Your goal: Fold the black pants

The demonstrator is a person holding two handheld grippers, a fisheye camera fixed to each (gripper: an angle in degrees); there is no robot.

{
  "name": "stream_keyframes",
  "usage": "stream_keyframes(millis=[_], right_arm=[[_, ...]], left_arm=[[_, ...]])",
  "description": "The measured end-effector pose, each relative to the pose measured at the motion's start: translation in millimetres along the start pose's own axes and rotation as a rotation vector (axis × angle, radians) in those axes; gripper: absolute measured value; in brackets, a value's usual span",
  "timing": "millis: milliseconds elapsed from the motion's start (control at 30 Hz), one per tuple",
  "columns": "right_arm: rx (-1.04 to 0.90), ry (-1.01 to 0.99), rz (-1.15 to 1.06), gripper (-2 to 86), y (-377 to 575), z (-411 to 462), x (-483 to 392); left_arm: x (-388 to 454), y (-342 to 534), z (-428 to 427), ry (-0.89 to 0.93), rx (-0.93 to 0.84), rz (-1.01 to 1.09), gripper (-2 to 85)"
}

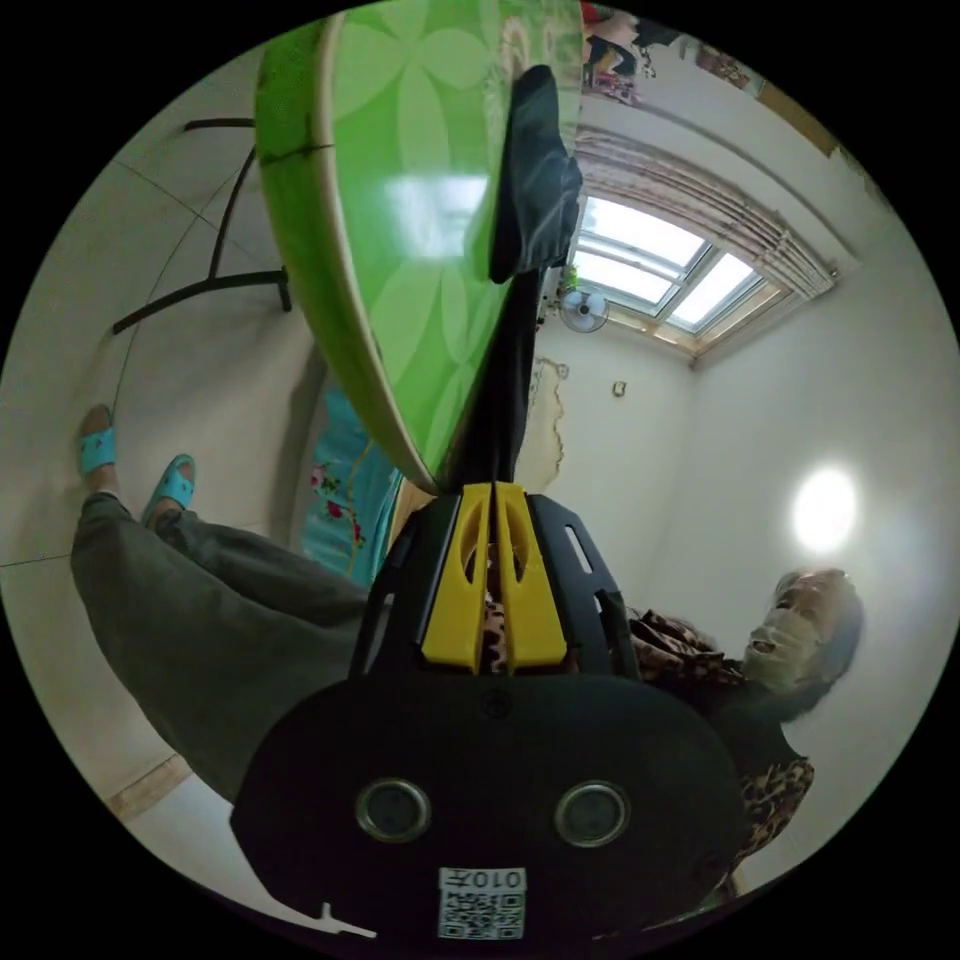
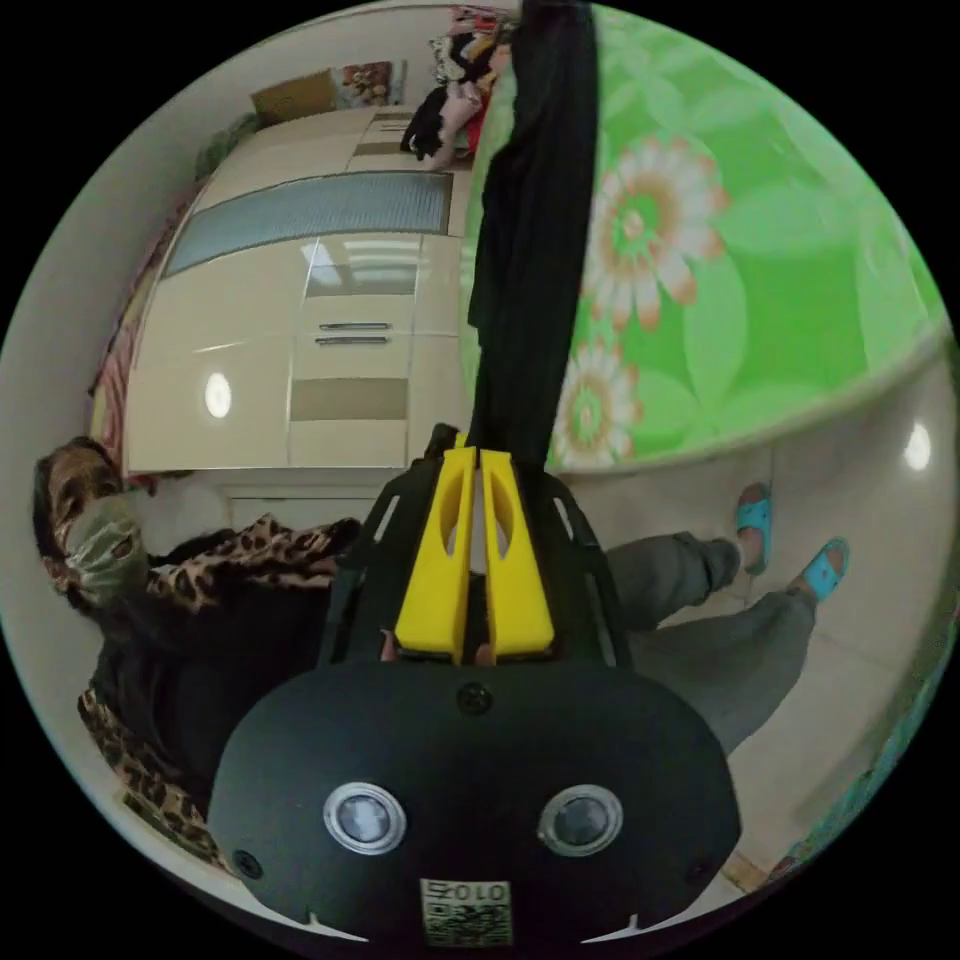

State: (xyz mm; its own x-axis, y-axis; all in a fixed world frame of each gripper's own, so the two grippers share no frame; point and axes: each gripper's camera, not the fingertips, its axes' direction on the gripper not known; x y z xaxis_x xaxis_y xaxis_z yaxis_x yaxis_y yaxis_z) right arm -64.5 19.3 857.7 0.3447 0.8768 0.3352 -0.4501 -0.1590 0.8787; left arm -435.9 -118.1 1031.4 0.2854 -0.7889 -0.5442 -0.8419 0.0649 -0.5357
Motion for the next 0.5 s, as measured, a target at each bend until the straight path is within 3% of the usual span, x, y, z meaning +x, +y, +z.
stream_keyframes(millis=[100,267,367,500], right_arm=[[0.002,0.227,-0.116,2.8,-56,25,-36],[-0.182,0.709,-0.145,2.0,-106,94,-57],[-0.128,0.681,-0.113,1.9,-87,85,-53],[-0.06,0.509,0.019,2.0,-70,63,-33]], left_arm=[[-4,-6,5,0.004,0.009,-0.015,-0.2],[-25,1,5,0.127,0.054,-0.078,-0.2],[-26,9,-5,0.124,0.093,-0.06,-0.2],[2,18,-19,-0.095,0.121,0.003,-0.2]])
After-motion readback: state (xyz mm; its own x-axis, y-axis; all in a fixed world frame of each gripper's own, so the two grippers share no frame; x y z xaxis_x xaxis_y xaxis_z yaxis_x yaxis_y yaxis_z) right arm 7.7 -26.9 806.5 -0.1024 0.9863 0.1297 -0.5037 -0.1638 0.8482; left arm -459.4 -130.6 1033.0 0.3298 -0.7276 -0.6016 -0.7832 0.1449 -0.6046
